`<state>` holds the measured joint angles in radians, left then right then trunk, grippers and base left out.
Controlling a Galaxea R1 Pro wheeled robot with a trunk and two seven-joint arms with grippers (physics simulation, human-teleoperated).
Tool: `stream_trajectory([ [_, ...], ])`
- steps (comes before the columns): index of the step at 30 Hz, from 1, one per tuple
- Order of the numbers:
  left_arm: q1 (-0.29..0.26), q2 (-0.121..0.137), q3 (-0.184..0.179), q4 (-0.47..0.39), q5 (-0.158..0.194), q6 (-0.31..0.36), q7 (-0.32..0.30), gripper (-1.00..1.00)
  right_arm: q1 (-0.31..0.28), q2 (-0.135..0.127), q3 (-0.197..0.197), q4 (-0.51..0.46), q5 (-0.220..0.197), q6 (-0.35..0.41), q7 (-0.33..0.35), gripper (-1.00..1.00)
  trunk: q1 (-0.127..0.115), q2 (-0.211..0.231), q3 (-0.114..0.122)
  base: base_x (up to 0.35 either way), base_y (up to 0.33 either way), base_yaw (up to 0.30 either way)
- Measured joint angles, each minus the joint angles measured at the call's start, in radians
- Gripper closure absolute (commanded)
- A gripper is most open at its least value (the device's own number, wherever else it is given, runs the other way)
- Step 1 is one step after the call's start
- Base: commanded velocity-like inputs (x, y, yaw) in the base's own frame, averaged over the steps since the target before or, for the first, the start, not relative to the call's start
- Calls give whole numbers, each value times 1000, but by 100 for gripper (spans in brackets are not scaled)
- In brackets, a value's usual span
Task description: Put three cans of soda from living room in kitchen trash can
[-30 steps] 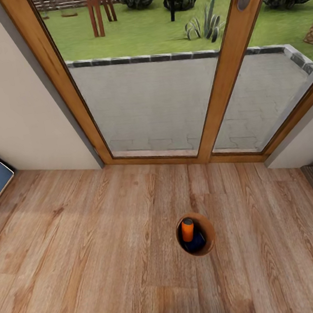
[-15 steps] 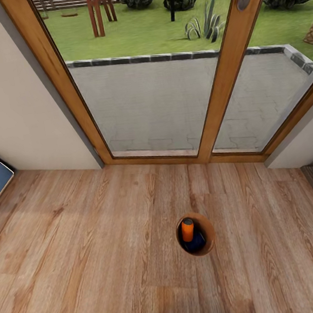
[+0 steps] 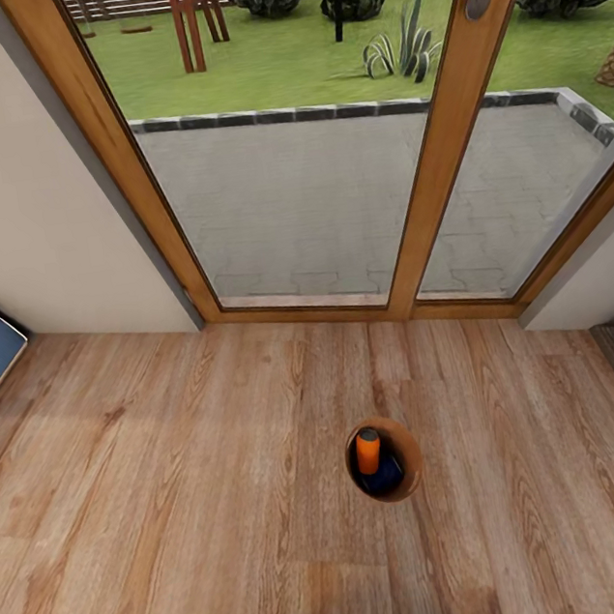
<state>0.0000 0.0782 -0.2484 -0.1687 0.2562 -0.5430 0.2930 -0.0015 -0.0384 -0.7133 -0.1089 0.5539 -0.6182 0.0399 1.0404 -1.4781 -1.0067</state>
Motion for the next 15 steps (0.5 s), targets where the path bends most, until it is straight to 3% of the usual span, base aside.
stream_trajectory([
  [15, 0, 0, 1, 0, 0, 0, 0, -100, 0, 0, 0, 0, 0, 0, 0, -100, 0, 0, 0, 0, 0, 0],
])
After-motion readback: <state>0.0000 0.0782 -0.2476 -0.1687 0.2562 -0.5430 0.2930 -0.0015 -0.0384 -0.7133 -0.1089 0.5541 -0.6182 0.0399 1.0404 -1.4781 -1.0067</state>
